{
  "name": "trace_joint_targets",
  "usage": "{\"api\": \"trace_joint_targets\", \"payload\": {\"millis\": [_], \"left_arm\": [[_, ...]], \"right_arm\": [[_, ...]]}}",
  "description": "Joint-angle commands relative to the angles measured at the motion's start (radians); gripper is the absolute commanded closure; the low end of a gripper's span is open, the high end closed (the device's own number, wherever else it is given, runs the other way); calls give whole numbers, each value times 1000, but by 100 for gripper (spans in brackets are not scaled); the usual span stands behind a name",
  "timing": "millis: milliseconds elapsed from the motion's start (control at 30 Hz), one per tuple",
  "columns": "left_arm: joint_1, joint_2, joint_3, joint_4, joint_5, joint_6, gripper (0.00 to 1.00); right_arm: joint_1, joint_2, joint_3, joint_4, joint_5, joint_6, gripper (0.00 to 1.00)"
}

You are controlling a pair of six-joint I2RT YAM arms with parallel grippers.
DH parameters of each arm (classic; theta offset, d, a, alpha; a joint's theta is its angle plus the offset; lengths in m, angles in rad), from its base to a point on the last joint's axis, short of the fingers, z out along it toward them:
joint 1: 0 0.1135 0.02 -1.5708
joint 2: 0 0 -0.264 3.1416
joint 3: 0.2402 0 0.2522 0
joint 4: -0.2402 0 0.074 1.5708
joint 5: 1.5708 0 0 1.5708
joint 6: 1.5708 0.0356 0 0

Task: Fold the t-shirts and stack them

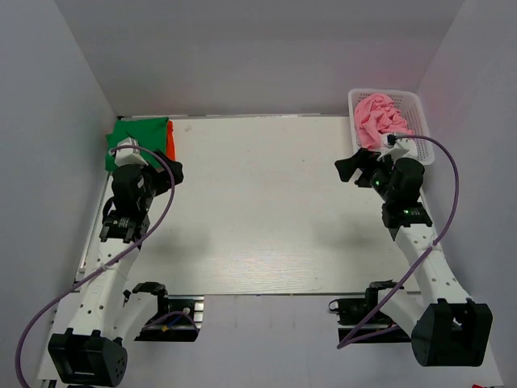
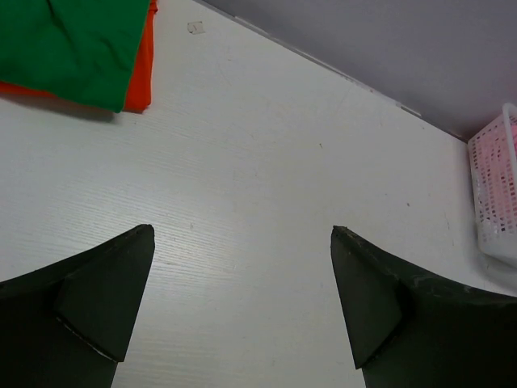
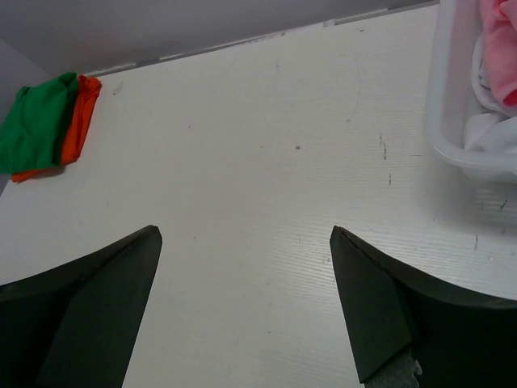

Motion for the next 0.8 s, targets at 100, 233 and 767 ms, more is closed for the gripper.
{"api": "trace_joint_targets", "payload": {"millis": [100,233,767], "left_arm": [[-4,30,37,14,57,28,0],[-4,43,37,5,-39,17,0],[9,87,-37,53,-122,0,0]], "right_arm": [[-2,-10,-39,49,-23,30,9],[-2,43,-17,52,-29,-11,9],[-39,628,608,-363,419,-33,9]]}}
